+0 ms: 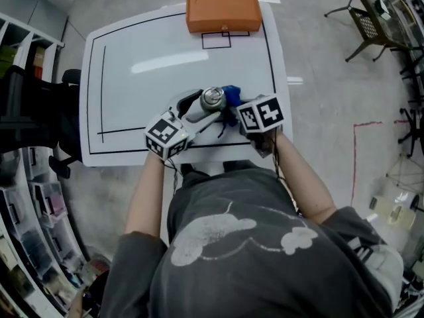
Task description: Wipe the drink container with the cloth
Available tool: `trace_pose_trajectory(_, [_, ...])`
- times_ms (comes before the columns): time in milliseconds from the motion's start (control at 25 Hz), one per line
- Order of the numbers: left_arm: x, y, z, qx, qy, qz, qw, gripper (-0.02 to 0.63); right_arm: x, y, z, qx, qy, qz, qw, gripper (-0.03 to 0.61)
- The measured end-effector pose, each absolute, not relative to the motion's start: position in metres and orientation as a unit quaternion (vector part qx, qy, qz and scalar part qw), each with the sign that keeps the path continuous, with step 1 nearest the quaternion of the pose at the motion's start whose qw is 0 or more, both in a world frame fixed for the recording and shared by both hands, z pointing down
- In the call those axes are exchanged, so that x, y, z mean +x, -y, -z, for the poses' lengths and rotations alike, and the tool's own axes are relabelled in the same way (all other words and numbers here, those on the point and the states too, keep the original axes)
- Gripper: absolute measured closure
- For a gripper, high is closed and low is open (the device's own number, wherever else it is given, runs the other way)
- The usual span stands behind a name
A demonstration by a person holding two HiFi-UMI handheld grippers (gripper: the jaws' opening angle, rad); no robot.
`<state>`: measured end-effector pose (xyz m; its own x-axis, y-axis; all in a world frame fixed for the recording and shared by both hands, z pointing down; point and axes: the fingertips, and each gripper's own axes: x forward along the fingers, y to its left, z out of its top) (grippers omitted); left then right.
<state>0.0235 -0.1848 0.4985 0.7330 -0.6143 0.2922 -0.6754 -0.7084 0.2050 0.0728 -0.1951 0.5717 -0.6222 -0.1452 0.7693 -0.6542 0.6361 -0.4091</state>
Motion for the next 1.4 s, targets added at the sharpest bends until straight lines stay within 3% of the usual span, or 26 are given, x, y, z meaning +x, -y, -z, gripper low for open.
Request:
trace_pose_trajectory(440, [0.020,0.184,-0.499,0.944,0.260,-0.143,0.140,0.310,0.078,0.196,-0.557,0.303,0.828,-0.339,0.328,0.514])
trace_pose_trajectory(760, [0.014,0.185,-0.486,0.899,0.397,-0.117,0.141,0.270,0.121,0.211,-0.521,0.330,0.845,-0.313,0.281,0.512])
trace_pose_trajectory(1040, [0.020,0.192,-0.493,0.819,0.520,-0.160,0.182,0.247,0.099,0.234,-0.486,0.206,0.908,-0.269,0.245,0.513])
trace_pose_trajectory(1400, [0.024,0.195,-0.515,0.755,0.595,-0.183,0.208,0.268,0.048,0.224,-0.488,0.006,0.930,-0.216,0.296,0.514])
